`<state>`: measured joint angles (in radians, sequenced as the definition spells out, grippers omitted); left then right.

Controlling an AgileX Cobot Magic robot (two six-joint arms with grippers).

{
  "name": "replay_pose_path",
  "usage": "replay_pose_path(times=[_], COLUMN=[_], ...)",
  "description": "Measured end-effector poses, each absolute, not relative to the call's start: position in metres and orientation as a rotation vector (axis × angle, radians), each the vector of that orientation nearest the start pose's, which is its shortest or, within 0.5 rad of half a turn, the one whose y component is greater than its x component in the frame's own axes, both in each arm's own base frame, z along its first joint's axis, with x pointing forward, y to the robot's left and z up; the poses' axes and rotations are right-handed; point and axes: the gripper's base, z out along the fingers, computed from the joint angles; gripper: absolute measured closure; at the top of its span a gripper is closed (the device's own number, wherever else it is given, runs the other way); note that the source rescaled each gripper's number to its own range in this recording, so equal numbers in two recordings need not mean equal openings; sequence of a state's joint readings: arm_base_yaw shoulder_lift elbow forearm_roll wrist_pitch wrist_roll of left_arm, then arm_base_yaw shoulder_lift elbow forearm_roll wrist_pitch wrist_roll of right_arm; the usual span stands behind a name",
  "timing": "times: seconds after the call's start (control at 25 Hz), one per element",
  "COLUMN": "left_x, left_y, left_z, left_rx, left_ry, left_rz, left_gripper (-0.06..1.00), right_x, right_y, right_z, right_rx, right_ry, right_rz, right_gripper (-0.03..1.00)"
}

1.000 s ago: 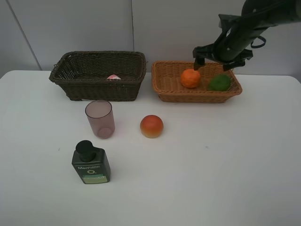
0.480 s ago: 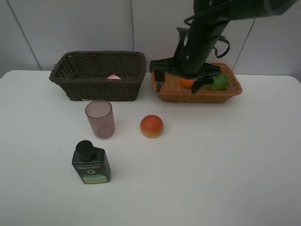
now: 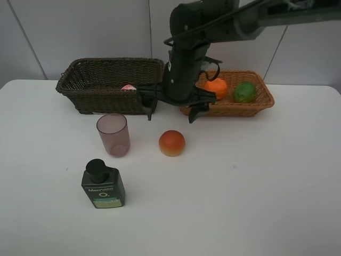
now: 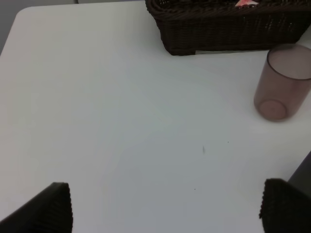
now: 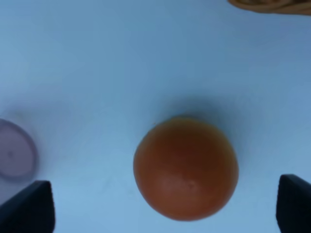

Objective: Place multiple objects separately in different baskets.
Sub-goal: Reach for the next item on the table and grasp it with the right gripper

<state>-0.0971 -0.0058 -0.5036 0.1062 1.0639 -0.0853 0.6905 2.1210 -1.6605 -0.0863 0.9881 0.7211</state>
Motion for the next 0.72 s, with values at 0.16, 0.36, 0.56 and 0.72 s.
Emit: replay_pose_path(times=[0.16, 0.36, 0.56, 0.72], left_x=[-0.006, -0.006, -0.006, -0.006], left_y=[0.009, 0.009, 0.009, 0.009], left_z=[0.278, 0.278, 0.278, 0.278], left_rx=[0.006, 0.006, 0.006, 0.006], left_ry=[2.034, 2.034, 2.034, 2.034], left_rz=[0.012, 0.012, 0.012, 0.012], left_gripper=[-0.06, -0.06, -0.06, -0.06], right_x=[0.347, 0.348, 0.351, 0.355], right_y=[0.280, 0.281, 0.282, 0.278], right_z=[0.162, 0.143, 0.138, 0.135], right_rx=[0.001, 0.006, 0.025, 0.037], right_ry=[2.986, 3.021, 3.006, 2.998], right_rz=[0.049, 0.006, 0.011, -0.004], right_gripper=[-0.01, -0.01, -0.01, -0.01])
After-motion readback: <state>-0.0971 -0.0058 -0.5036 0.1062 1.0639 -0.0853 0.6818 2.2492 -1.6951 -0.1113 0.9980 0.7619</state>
